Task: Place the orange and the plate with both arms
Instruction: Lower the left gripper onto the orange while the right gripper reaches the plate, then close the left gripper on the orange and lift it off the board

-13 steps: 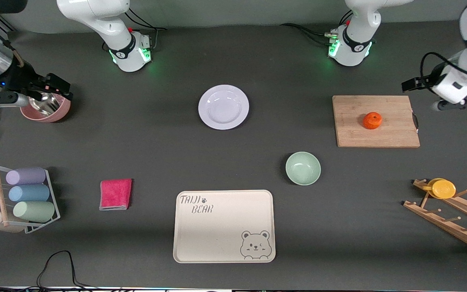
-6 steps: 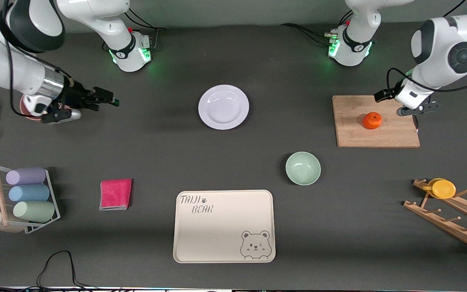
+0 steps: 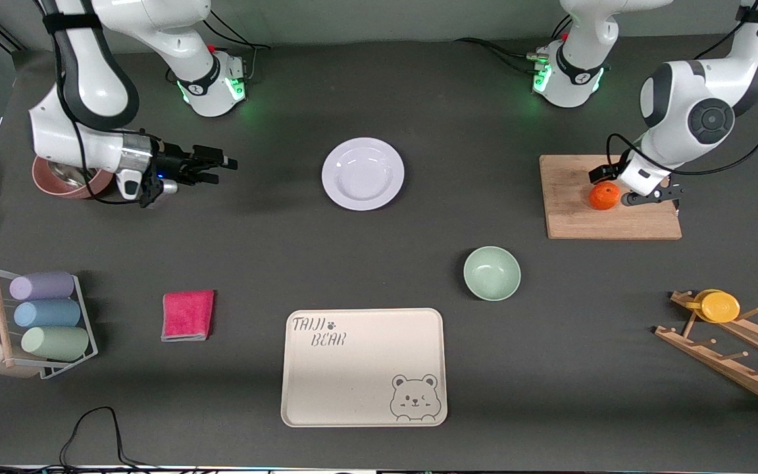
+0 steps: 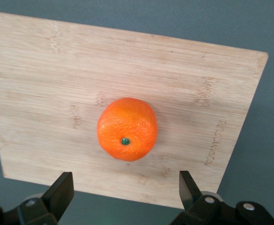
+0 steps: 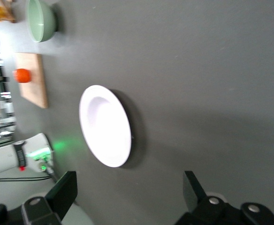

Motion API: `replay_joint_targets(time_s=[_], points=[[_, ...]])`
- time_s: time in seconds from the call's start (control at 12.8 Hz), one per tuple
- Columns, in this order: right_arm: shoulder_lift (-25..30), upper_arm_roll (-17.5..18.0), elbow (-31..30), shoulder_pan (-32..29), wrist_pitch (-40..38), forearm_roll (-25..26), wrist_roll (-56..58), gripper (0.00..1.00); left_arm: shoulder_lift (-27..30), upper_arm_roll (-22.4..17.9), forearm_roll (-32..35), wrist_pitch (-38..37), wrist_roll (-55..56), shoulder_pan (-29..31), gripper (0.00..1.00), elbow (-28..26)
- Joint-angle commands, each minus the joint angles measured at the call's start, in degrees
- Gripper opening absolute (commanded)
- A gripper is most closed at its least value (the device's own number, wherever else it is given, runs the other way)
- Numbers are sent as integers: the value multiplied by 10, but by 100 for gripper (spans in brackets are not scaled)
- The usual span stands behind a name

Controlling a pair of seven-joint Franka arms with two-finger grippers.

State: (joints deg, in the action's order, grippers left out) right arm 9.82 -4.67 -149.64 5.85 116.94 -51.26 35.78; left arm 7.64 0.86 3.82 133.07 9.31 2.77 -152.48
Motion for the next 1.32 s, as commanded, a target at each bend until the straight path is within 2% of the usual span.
replay_joint_targets(time_s=[0.0,0.31,0.62,0.86,1.17,1.25], points=[[-63,-2,-15,-7,-1,-95,132,100,-9,-3,1,68,12,-7,99,-40],[-166,-2,-21,-7,-38,-227,291,100,-56,-4,7,138,3,-5,99,-50],[-252,-2,-21,-7,-88,-300,390,100,-77,-5,12,159,-19,-1,99,-49],[-289,-2,-20,-7,-110,-340,439,100,-87,-7,12,170,-35,0,99,-48],[-308,-3,-20,-7,-113,-348,443,100,-97,-8,33,173,-52,9,98,-46],[-313,-3,-20,-7,-114,-348,442,100,-97,-8,37,175,-54,12,87,-45]])
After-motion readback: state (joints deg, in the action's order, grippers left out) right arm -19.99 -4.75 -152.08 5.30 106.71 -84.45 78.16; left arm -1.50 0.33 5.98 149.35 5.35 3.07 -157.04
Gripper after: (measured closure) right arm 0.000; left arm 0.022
